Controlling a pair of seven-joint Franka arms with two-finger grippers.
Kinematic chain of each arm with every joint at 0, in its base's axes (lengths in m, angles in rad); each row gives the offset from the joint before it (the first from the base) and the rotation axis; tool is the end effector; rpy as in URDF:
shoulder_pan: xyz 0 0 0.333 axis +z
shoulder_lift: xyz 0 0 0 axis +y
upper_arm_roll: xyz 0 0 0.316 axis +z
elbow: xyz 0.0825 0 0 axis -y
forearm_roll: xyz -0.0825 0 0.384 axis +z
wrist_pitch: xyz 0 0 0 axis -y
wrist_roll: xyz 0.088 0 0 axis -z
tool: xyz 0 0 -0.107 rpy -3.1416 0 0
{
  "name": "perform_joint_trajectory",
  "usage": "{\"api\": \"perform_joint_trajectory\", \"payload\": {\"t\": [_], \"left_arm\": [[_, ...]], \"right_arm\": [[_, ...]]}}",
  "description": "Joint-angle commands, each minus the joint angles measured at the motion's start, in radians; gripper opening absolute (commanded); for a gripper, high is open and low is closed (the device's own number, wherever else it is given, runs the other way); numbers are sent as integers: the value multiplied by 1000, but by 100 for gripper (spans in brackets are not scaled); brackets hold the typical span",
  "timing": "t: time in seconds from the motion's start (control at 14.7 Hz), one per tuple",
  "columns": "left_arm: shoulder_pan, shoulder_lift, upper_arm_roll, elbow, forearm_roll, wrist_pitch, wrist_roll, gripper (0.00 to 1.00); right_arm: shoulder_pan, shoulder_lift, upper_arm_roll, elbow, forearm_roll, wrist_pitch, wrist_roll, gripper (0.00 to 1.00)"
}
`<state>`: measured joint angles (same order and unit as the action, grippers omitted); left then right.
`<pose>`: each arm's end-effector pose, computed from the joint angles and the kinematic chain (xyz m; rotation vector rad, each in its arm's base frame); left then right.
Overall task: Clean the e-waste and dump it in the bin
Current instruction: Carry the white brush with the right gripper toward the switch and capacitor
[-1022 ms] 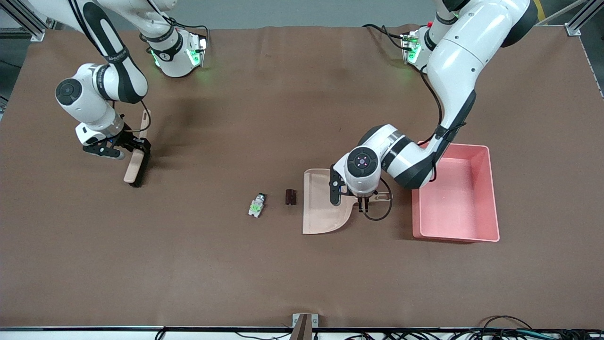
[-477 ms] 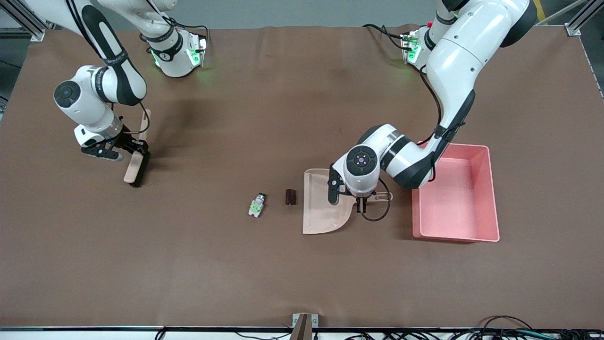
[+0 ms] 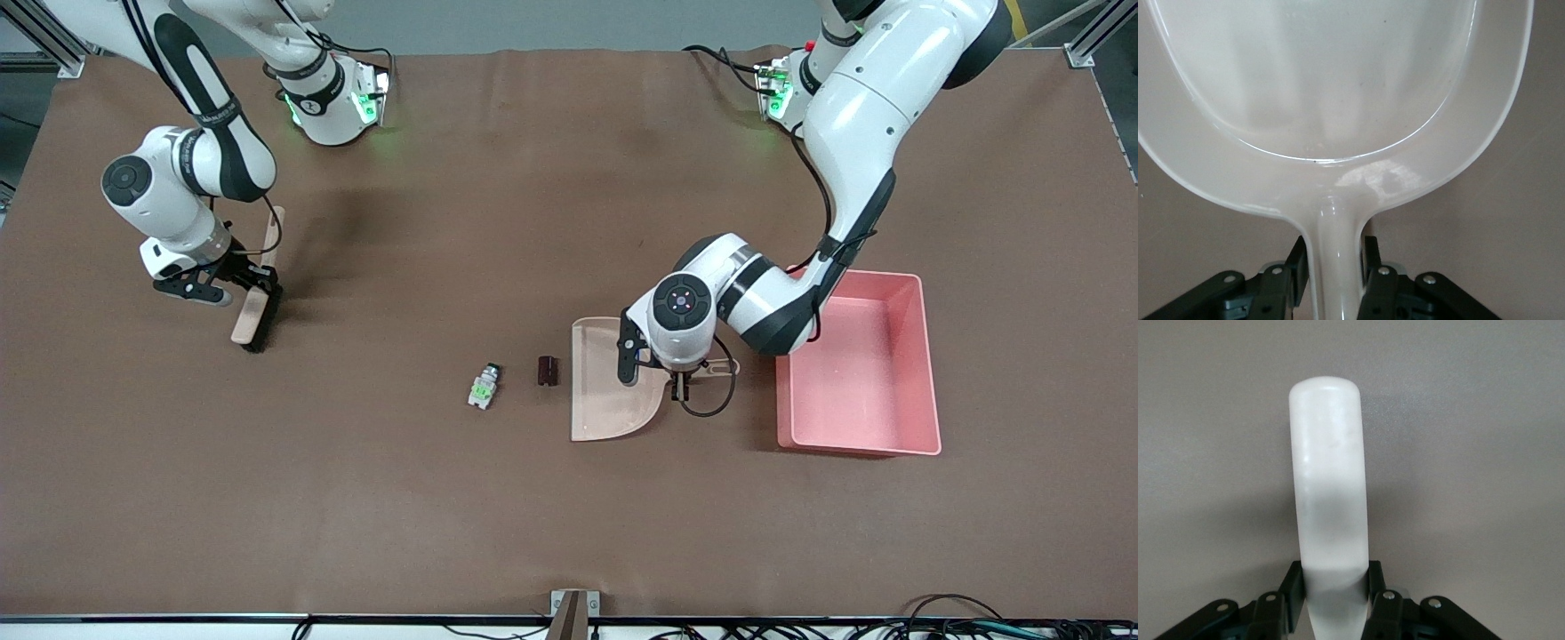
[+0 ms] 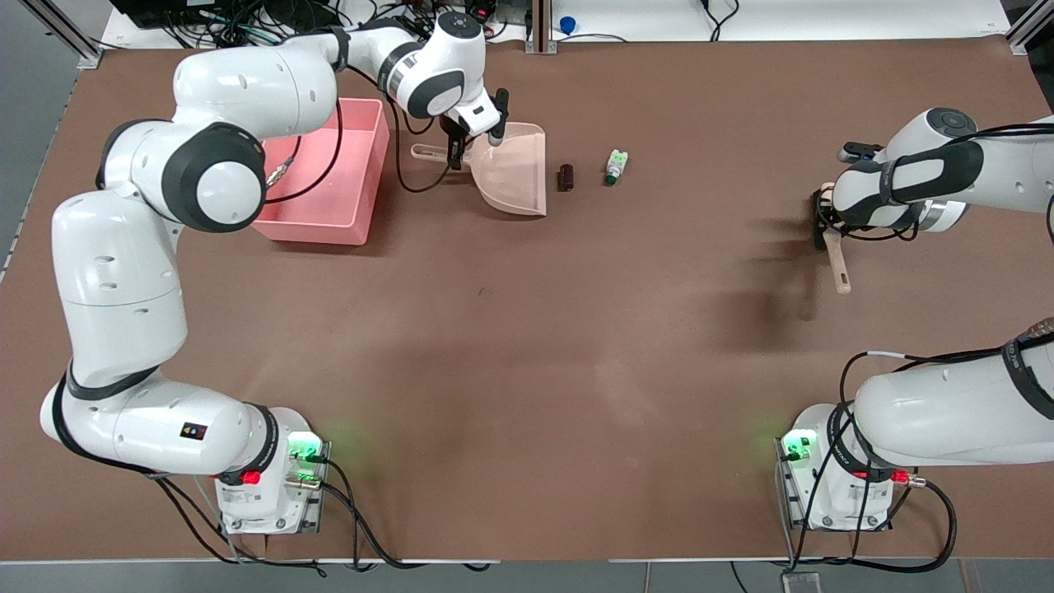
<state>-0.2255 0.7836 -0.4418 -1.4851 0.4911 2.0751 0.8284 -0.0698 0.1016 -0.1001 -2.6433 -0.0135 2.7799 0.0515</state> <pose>0.5971 -0.3735 0.2305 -2.0523 2.2480 0.1691 0.4241 -0.0732 0.2131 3.1070 -0.3246 0.0539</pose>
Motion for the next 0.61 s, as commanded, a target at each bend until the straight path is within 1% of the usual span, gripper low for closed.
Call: {"api": "perform_joint_trajectory", "payload": {"t": [0.0,0.07,0.2,0.34,0.55], "left_arm": [[-1,9,-3,19,24,0,11,36],[-1,9,-2,19,24,0,11,35],[-1,9,-1,19,26,0,12,34],[-3,11,-1,19,43,2,11,32],[-1,11,-1,19,43,2,9,29]], "right_arm": [[-16,12,10,5,15,9,-18,29],[-16,12,10,5,15,9,-18,25],[-16,12,10,5,15,9,-18,11],[-13,16,13,3,15,9,-18,3],[-4,18,16,5,17,10,-16,0]]}}
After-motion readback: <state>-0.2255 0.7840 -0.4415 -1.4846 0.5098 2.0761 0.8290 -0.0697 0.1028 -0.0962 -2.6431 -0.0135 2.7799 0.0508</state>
